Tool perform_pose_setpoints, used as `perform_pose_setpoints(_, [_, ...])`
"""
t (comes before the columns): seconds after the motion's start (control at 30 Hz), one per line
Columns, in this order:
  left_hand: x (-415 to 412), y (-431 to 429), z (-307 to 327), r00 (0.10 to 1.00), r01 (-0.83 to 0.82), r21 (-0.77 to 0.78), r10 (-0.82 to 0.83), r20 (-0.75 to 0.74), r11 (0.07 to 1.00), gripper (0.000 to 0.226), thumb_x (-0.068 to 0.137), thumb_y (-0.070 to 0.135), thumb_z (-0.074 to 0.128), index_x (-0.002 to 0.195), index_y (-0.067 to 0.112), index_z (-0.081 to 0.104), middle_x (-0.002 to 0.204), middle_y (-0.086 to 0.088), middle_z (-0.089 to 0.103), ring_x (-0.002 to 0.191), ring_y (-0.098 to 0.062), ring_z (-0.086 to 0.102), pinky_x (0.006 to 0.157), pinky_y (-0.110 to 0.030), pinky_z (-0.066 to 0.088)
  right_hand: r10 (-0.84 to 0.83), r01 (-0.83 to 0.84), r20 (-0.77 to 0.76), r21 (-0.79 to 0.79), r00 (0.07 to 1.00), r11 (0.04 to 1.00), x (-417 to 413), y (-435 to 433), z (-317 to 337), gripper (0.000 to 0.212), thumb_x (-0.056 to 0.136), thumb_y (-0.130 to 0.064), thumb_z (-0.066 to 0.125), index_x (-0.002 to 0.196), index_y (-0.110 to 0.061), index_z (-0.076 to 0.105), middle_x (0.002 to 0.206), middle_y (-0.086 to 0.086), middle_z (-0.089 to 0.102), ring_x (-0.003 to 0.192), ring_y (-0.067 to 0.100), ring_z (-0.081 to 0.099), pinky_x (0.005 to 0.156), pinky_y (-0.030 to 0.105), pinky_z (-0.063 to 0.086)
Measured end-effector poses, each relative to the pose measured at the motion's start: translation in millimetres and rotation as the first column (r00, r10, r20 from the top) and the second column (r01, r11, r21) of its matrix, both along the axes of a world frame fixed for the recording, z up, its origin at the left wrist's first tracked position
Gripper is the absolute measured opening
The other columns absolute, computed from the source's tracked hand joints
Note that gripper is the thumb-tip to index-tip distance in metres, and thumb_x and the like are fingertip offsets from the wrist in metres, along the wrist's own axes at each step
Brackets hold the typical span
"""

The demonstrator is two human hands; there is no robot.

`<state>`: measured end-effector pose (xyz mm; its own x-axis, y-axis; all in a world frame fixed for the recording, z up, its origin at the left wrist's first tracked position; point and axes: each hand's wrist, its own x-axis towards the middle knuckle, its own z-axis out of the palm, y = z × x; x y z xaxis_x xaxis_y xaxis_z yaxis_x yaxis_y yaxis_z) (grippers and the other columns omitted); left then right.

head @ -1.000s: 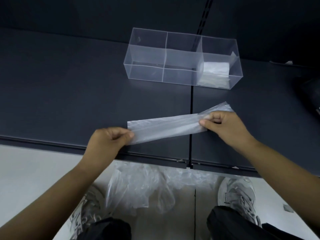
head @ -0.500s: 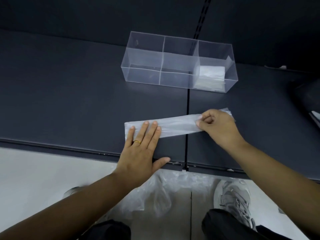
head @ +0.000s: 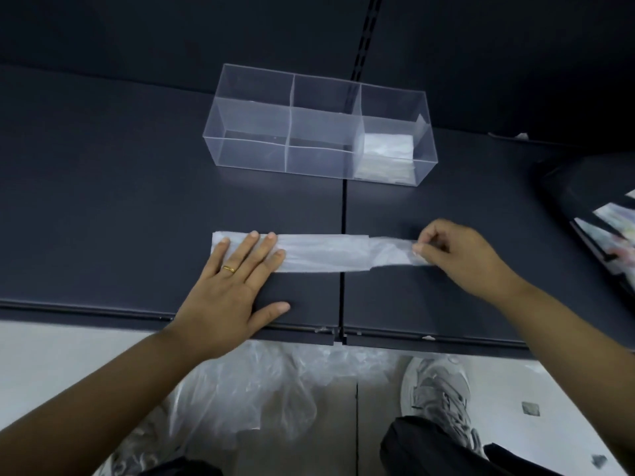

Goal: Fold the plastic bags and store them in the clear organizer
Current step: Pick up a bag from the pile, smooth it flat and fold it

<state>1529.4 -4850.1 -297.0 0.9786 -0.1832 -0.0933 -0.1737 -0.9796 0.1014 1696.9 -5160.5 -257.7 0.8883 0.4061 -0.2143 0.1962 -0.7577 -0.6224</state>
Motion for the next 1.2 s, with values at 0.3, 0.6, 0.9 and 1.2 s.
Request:
perform_pose_setpoints(0.3, [12, -30, 17, 0.983, 0.183, -0.097, -0.180, 0.038, 0.978, 0.093, 0.086, 0.074, 0.031, 0.151, 0.008, 0.023, 0.160, -0.007, 0.013, 0.148, -0.023, 0.004, 0.119, -0.041, 0.002, -0.012, 0.148, -0.683, 0.141, 0.730, 0.979, -56, -15, 37, 0.019, 0.084, -0.002, 0.067, 0.101, -0.007, 0.061, 0.070, 0.001, 0.067, 0.058, 0.007, 0.055, 0.052, 0.019, 0.043])
perform_pose_setpoints(0.6, [15, -126, 63, 0.953, -0.286, -0.911, 0.189, -0.237, 0.297, 0.047, 0.091, 0.000, 0.058, 0.136, 0.011, 0.052, 0.133, -0.007, 0.059, 0.124, -0.015, 0.052, 0.106, -0.035, 0.041, 0.316, 0.023, -0.637, 0.465, 0.703, 0.885, -61, 32, 93, 0.023, 0.078, -0.023, 0.076, 0.094, -0.010, 0.066, 0.068, 0.006, 0.065, 0.058, 0.009, 0.057, 0.051, 0.017, 0.045])
perform_pose_setpoints(0.9, [28, -68, 68, 0.843, -0.522, -0.783, -0.065, -0.534, -0.338, 0.045, 0.096, 0.039, 0.039, 0.122, 0.009, 0.060, 0.121, -0.009, 0.067, 0.117, -0.019, 0.060, 0.102, -0.026, 0.044, 0.595, -0.198, -0.564, 0.609, 0.573, 0.768, -8, 72, 37, 0.087, 0.076, -0.066, 0.063, 0.144, -0.020, 0.036, 0.139, 0.007, 0.051, 0.070, 0.020, 0.045, 0.063, 0.025, 0.040])
perform_pose_setpoints(1.2, [33, -43, 35, 0.751, -0.623, -0.596, -0.171, -0.638, -0.507, 0.045, 0.101, 0.035, 0.034, 0.131, 0.005, 0.050, 0.128, -0.012, 0.062, 0.120, -0.024, 0.058, 0.097, -0.034, 0.050, 0.390, -0.148, -0.629, 0.403, 0.672, 0.903, -47, 88, 2, 0.033, 0.086, -0.014, 0.069, 0.115, -0.007, 0.054, 0.062, 0.000, 0.058, 0.044, 0.009, 0.036, 0.044, 0.020, 0.031])
